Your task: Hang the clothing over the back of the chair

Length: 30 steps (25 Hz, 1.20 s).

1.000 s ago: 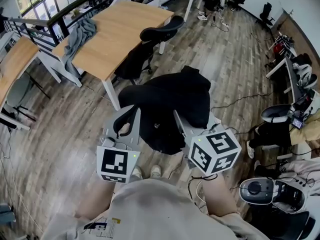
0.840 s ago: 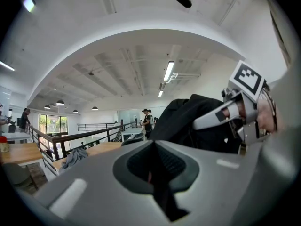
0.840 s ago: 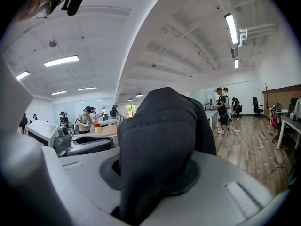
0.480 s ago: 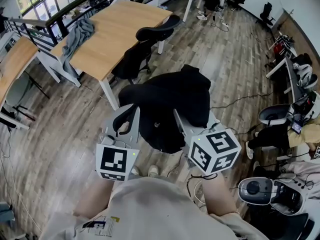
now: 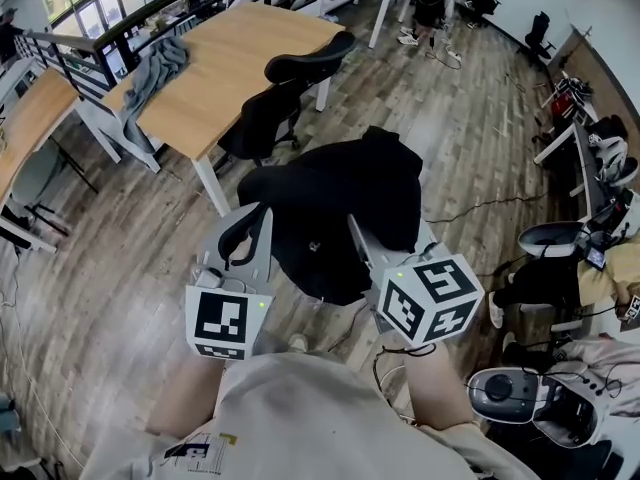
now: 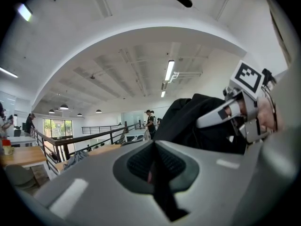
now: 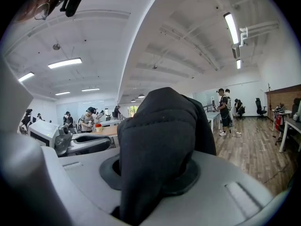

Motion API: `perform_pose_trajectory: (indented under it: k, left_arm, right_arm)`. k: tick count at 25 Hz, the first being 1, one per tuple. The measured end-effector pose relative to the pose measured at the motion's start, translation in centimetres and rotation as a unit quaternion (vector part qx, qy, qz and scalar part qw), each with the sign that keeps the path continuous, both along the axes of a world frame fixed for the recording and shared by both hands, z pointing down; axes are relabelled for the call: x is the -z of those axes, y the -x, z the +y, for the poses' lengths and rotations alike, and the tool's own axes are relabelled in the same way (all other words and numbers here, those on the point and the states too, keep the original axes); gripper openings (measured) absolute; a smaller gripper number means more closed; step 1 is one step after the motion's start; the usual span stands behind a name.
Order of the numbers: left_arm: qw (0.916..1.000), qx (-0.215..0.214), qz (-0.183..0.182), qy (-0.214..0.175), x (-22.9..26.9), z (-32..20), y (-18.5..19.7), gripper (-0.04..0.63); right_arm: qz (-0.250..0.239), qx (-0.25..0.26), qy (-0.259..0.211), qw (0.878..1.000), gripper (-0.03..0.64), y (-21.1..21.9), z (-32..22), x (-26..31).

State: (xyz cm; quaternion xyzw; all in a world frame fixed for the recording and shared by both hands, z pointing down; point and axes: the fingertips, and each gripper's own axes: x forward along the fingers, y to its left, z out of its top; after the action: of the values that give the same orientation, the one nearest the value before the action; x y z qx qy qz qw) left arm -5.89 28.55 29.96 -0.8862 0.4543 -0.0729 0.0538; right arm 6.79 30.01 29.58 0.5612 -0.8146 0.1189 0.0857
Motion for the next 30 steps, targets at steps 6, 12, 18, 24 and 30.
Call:
perform_pose_trajectory:
  k: [6, 12, 18, 24, 30]
  left_arm:
    - [0.9999, 0.007, 0.0, -0.009, -0.3, 0.2, -1.1, 0.0]
    - [0.9999, 0.004, -0.002, -0.015, -0.4, -0.6, -2.2, 0.0]
    - [0.9999, -0.006, -0.002, -0.011, -1.8, -2.7, -2.7, 0.0]
    - [0.9996, -0.025, -0.004, -0.009, -3.0, -6.7, -3.8, 0.0]
    - [0.9989, -0.047, -0.003, -0.006, -3.8, -13.1, -4.8, 0.0]
  right_arm:
    - [0.003, 0.002, -0.011, 1.0, 0.098, -1.8, 0.1, 0.1]
    - [0.005, -0.001, -0.022, 1.0, 0.099, -3.2, -0.8, 0.4]
    - [0.006, -0.005, -0.025, 1.0, 0.099, -3.6, -2.8, -0.5]
    - [0.003, -0.015, -0.013, 1.0, 0.098, -4.1, -6.3, -2.1]
    - [0.0, -0.034, -0.002, 0.999, 0.1, -4.8, -11.5, -3.2]
